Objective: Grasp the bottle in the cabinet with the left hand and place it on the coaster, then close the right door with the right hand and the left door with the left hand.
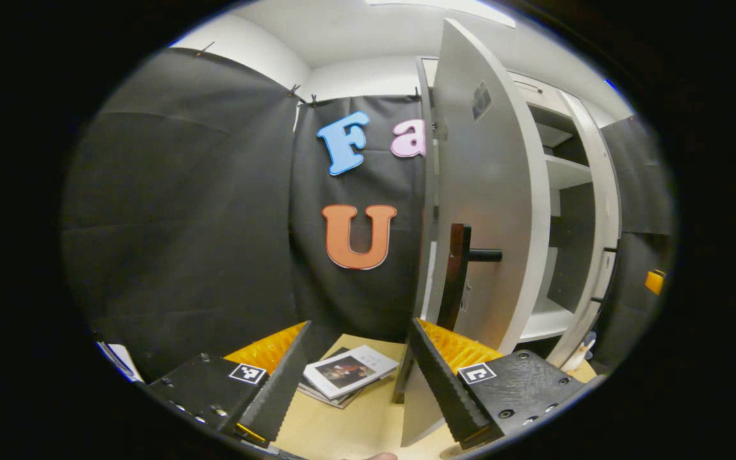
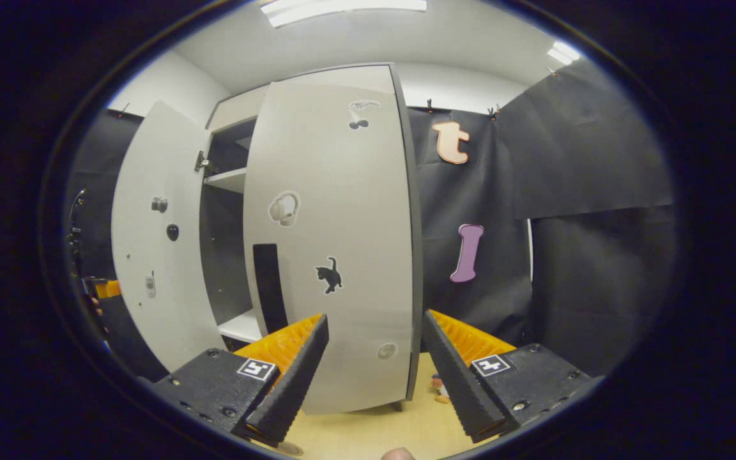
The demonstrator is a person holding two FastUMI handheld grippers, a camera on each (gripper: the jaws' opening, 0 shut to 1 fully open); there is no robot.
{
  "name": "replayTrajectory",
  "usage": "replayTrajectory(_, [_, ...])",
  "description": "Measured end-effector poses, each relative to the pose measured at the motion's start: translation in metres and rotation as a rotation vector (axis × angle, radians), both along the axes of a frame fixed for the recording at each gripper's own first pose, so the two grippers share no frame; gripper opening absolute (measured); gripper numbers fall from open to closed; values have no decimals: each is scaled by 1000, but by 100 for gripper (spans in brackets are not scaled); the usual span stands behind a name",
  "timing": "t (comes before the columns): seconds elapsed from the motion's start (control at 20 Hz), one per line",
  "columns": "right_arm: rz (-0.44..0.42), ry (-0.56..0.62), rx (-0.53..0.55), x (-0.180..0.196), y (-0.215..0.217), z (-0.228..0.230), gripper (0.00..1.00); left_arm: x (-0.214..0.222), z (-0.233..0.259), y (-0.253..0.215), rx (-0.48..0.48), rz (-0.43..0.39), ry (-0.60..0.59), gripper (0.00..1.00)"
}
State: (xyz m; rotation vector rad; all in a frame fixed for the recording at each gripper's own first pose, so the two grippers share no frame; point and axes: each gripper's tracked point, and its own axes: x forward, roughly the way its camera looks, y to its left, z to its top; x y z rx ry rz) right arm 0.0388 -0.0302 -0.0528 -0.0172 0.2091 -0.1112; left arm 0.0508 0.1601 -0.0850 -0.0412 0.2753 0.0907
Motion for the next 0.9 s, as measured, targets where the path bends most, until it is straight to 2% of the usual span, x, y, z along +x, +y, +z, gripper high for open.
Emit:
replayTrajectory(0.1, [-7, -2, 2, -4, -8, 2, 96, 0, 1, -16, 6, -23, 0, 93])
replayTrajectory(0.2, [-17, -7, 7, -9, -17, 5, 96, -1, 3, -25, 20, -34, -3, 98])
replayTrajectory(0.25, [-21, -4, 9, -11, -20, 5, 96, -1, 2, -28, 18, -36, -3, 93])
replayTrajectory(0.3, [-26, -1, 9, -14, -24, 4, 92, 1, 1, -31, 9, -38, -4, 93])
replayTrajectory(0.35, [-28, -1, 11, -16, -27, 5, 96, 1, 0, -34, -5, -39, -3, 93])
replayTrajectory(0.55, [-39, -3, 4, -21, -38, 8, 96, 2, -1, -51, -45, -59, -4, 94])
replayTrajectory(0.6, [-40, -3, -1, -23, -40, 9, 97, 3, -1, -56, -45, -68, -7, 98])
replayTrajectory(0.7, [-46, -7, -3, -25, -43, 11, 96, 6, -2, -66, -52, -85, -11, 94])
replayTrajectory(0.9, [-57, -10, -8, -30, -51, 14, 96, 12, 0, -92, -85, -138, -23, 95])
